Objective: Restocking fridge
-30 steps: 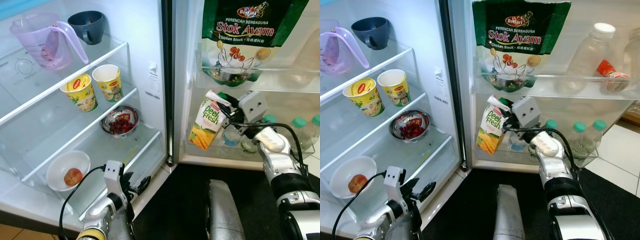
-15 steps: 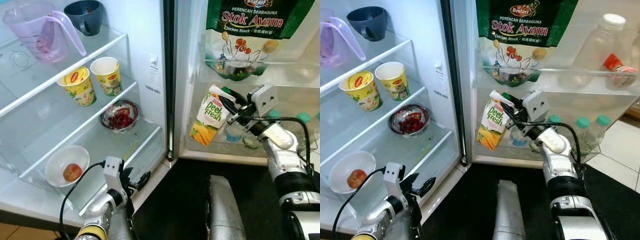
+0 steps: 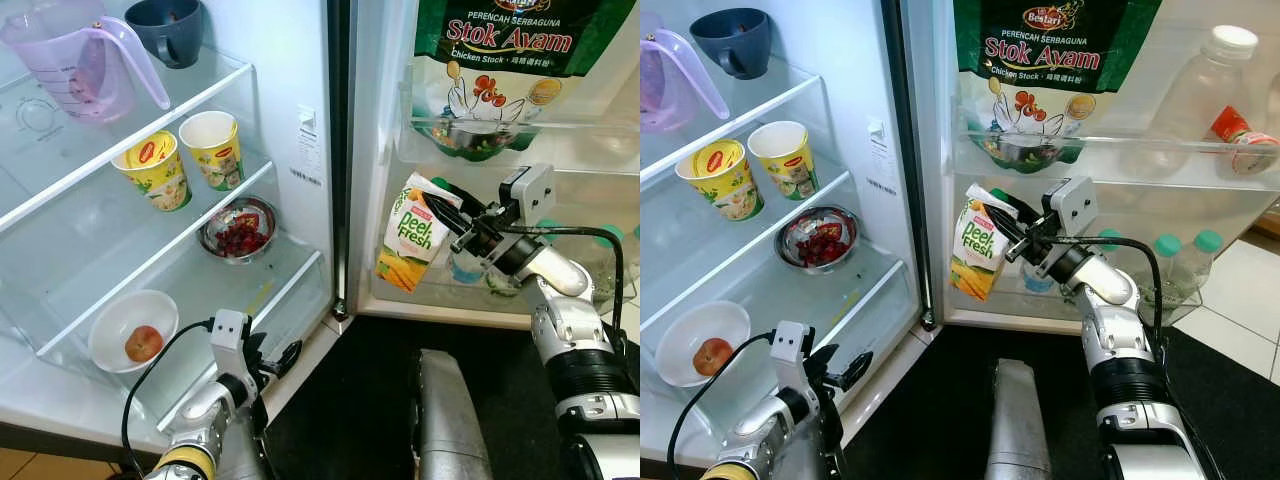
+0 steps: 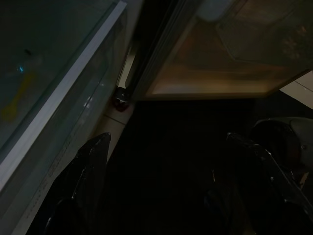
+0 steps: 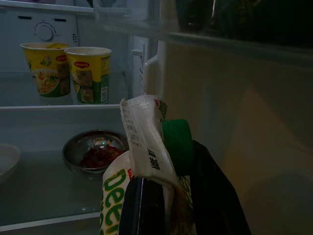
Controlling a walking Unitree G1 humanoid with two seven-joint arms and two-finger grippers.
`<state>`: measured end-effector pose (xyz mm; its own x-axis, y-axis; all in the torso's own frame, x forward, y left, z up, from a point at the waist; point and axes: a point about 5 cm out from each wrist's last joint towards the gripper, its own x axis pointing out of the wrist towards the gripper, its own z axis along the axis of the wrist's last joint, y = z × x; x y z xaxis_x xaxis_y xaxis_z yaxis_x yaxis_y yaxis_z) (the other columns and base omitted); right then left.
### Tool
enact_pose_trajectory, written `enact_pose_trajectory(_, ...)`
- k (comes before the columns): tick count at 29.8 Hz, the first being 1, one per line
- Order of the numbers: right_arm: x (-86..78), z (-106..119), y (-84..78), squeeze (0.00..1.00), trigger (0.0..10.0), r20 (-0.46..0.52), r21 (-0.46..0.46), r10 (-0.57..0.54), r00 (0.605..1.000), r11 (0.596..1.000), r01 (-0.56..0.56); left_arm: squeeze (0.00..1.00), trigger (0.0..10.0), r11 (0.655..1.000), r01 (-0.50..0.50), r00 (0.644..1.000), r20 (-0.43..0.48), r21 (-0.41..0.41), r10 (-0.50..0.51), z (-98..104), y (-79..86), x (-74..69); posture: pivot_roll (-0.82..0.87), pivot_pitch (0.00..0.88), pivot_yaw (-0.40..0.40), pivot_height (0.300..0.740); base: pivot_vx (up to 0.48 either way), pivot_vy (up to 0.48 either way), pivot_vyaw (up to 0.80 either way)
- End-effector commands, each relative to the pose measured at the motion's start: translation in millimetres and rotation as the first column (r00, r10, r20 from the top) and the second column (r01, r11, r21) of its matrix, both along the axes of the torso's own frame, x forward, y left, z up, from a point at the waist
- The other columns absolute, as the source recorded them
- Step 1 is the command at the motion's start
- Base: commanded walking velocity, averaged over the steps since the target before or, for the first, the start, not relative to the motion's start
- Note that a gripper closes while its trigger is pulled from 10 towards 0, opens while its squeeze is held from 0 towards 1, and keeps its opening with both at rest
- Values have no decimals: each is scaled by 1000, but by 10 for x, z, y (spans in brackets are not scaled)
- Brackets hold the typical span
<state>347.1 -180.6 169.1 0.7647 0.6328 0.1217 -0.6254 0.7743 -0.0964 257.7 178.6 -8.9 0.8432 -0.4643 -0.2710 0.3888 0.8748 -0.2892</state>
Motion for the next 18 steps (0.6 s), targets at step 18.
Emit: enact_pose_trajectory(18,-36,-111,55,0,10000,-86,20,41,995,999,-40,0,10000,997,-59,989,-134,42,64,-224,70,-212,-64,173,24,529,0,0,0)
